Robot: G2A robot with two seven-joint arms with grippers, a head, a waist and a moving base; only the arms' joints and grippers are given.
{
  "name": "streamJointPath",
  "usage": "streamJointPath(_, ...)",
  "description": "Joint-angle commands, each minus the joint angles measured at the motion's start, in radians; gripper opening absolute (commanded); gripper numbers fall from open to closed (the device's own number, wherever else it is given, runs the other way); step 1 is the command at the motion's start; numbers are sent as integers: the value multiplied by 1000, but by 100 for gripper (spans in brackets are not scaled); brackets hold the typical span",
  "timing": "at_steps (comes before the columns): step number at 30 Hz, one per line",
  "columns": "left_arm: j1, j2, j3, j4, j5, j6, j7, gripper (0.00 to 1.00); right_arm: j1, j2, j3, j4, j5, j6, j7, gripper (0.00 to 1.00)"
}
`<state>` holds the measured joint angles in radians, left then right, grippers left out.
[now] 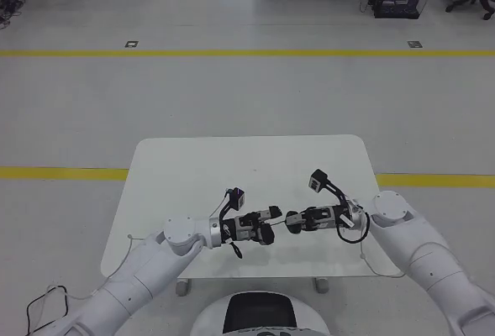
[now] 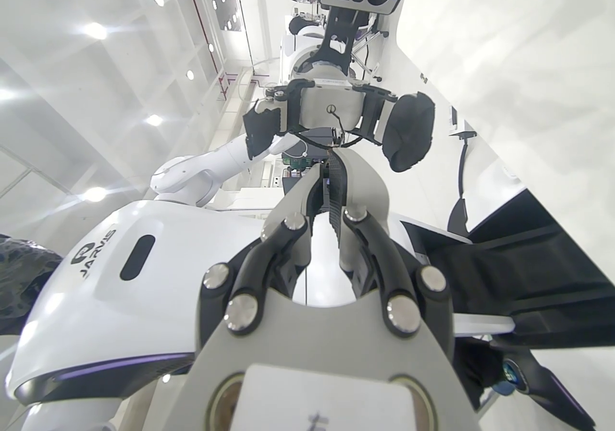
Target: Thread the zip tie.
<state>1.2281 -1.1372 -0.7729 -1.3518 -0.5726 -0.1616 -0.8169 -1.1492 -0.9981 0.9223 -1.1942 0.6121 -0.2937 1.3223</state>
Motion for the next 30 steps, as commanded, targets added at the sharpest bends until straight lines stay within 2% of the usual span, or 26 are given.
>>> streamJointPath(1, 1, 0, 0, 0, 0, -2, 2, 89, 0, -1, 1, 0, -1, 1, 1, 0)
streamJointPath(4, 2, 1, -1, -1, 1, -2, 2, 78, -1, -2, 2, 2, -3, 1, 2, 0)
streamJointPath(11, 3, 2, -1, -2, 2, -1, 2, 73, -4, -5, 7, 7, -5, 0, 5, 0)
streamJointPath(16, 2, 2, 0, -2, 0, -2, 1, 65, -5, -7, 9, 10, -7, 3, 9, 0)
streamJointPath(17, 2, 2, 0, -2, 0, -2, 2, 56, -5, -7, 9, 11, -8, 3, 10, 0)
streamJointPath(22, 2, 2, 0, -1, 0, -3, 0, 40, -4, -10, 9, 15, -12, 6, 14, 0)
streamJointPath(25, 2, 2, 1, -1, -1, -3, 0, 40, -1, -12, 8, 20, -17, 9, 16, 0)
streamJointPath(30, 2, 2, 1, -3, -3, -3, -3, 34, 3, -15, 5, 30, -25, 16, 17, 0)
